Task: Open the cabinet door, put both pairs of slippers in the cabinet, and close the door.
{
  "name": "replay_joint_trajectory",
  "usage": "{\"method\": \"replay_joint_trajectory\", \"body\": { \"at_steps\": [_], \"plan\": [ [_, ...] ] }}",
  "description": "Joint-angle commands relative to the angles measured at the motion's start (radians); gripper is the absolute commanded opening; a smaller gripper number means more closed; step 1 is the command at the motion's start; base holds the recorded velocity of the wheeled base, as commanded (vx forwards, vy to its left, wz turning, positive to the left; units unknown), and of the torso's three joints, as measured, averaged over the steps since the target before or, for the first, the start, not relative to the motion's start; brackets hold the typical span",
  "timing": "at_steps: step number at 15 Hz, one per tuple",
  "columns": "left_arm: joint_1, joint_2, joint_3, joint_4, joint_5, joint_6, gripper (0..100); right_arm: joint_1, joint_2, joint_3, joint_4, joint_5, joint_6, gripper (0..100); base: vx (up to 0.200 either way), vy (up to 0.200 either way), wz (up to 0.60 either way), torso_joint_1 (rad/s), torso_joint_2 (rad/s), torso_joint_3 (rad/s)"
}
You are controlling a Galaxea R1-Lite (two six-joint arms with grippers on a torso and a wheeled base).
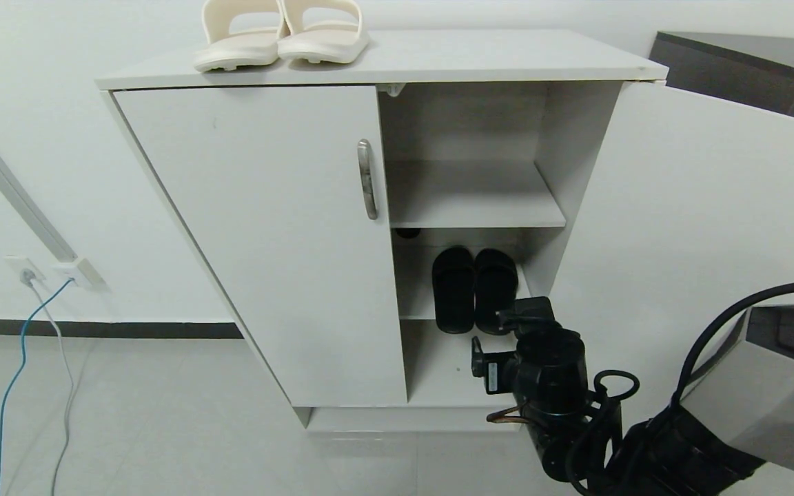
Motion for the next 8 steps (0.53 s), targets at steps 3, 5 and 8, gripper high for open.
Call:
{"method": "replay_joint_trajectory", "body": {
  "at_steps": [3, 5, 8],
  "plan": [
    [0.001, 0.002, 0.0, 0.0, 0.0, -0.001, 0, 0.023, -0.023, 0.022, 0.001, 0.0, -0.002, 100, 0.0, 0.0, 0.0, 0.0, 0.0, 0.0],
    [0.001, 0.0, 0.0, 0.0, 0.0, -0.001, 0, 0.023, -0.024, 0.023, 0.001, -0.002, -0.002, 100, 0.0, 0.0, 0.0, 0.0, 0.0, 0.0],
    [0.001, 0.0, 0.0, 0.0, 0.0, -0.001, 0, 0.023, -0.024, 0.026, 0.001, 0.0, -0.002, 100, 0.0, 0.0, 0.0, 0.0, 0.0, 0.0]
  ]
}}
